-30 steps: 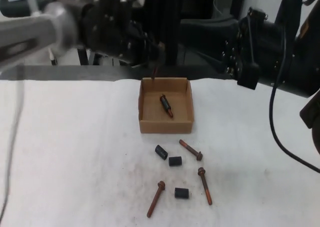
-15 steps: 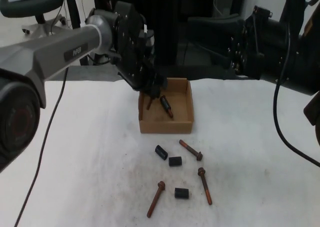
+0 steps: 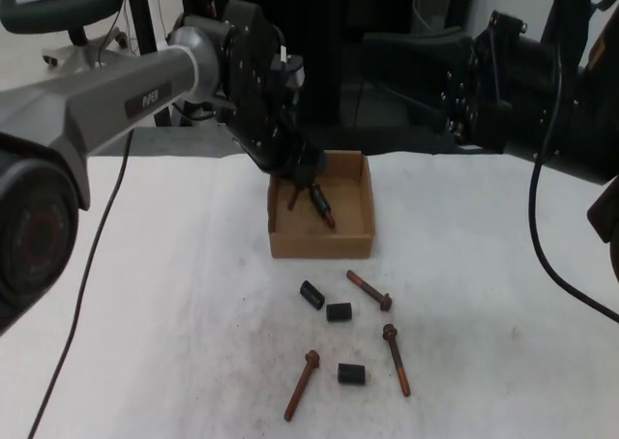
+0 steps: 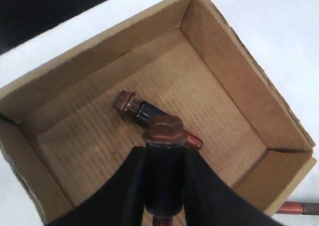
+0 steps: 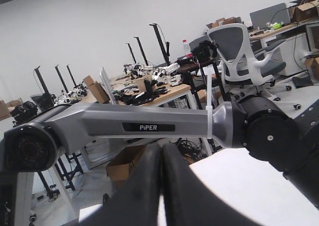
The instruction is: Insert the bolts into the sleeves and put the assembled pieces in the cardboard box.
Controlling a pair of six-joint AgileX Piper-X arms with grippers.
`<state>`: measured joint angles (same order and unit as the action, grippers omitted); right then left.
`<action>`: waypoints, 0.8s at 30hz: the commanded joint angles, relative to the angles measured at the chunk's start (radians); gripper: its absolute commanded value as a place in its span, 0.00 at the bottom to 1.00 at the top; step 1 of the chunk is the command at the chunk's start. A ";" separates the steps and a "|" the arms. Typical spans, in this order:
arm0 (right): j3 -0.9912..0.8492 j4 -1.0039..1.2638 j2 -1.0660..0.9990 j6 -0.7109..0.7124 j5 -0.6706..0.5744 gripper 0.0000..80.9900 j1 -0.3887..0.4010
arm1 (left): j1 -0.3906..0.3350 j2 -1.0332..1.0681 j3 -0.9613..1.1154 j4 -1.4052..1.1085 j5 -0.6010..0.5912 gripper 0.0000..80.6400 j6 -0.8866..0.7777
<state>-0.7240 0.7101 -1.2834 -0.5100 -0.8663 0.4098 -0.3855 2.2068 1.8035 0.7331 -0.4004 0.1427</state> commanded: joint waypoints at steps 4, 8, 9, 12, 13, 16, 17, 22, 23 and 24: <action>-0.001 0.004 0.011 -0.014 -0.008 0.01 -0.004 | -0.004 -0.015 0.012 0.018 0.013 0.36 0.004; -0.001 0.004 0.011 -0.014 -0.033 0.01 -0.004 | -0.004 -0.018 0.012 0.021 0.018 0.36 0.004; -0.001 0.004 0.011 -0.014 -0.045 0.01 -0.004 | -0.004 -0.021 0.012 0.021 0.018 0.36 0.004; -0.001 0.004 0.011 -0.014 -0.077 0.01 -0.004 | -0.004 -0.039 0.012 0.019 0.018 0.36 0.007; -0.001 0.004 0.011 -0.014 -0.080 0.01 -0.004 | -0.004 -0.052 0.012 0.018 0.018 0.36 0.007; -0.001 0.004 0.011 -0.014 -0.082 0.01 -0.004 | -0.004 -0.107 0.014 0.011 0.045 0.26 0.016; -0.001 0.004 0.011 -0.014 -0.082 0.01 -0.004 | -0.004 -0.136 0.014 0.011 0.065 0.20 0.044; -0.001 -0.031 0.011 -0.005 -0.083 0.01 -0.023 | -0.002 -0.291 0.014 0.019 0.138 0.00 0.180; -0.001 -0.059 0.011 0.012 -0.093 0.01 -0.034 | 0.002 -0.325 0.014 0.037 0.138 0.00 0.182; -0.001 -0.097 0.011 0.030 -0.102 0.01 -0.047 | 0.003 -0.353 0.014 0.063 0.138 0.00 0.186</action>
<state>-0.7240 0.6008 -1.2834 -0.4933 -0.9574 0.3625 -0.3855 1.9666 1.8044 0.7554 -0.2841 0.2900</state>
